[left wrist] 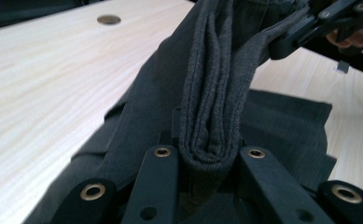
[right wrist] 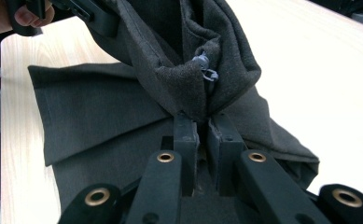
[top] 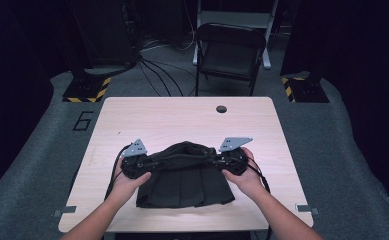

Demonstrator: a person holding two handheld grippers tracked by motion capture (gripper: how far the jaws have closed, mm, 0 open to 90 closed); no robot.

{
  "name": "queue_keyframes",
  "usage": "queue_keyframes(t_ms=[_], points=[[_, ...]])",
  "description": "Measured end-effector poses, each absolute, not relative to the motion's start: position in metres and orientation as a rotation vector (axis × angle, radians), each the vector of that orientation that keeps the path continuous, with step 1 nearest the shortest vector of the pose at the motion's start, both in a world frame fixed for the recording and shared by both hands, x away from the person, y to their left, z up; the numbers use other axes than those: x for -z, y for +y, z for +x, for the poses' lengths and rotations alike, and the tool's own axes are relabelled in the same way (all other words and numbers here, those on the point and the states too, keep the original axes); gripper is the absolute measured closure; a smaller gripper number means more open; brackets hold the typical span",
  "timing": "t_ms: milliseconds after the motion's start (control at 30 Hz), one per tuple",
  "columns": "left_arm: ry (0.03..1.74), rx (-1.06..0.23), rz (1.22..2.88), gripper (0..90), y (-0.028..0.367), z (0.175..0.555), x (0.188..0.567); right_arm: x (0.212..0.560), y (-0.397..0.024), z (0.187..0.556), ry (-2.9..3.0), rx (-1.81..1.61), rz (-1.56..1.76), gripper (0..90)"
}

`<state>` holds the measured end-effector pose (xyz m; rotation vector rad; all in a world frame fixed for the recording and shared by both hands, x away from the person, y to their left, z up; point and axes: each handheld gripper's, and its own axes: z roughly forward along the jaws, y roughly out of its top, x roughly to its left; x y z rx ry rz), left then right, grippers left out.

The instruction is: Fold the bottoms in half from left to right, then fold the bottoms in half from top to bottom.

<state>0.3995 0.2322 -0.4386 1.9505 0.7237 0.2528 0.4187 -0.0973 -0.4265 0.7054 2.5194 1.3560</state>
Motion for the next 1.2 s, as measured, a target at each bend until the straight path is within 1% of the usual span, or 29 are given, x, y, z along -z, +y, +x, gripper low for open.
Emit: queue_keyframes(t_ms=[333, 767, 1200], points=[[0.743, -0.199, 1.971, 82.0, 0.232, 0.389, 0.458, 0.442, -0.096, 0.409, 2.555, -1.318, 0.693, 82.8], [0.765, -0.177, 1.968, 81.9, 0.229, 0.383, 0.472, 0.456, -0.097, 0.401, 2.578, -1.299, 0.711, 82.7], [0.755, -0.17, 1.993, 80.9, 0.228, 0.377, 0.479, 0.462, -0.099, 0.394, 2.59, -1.285, 0.706, 82.3]])
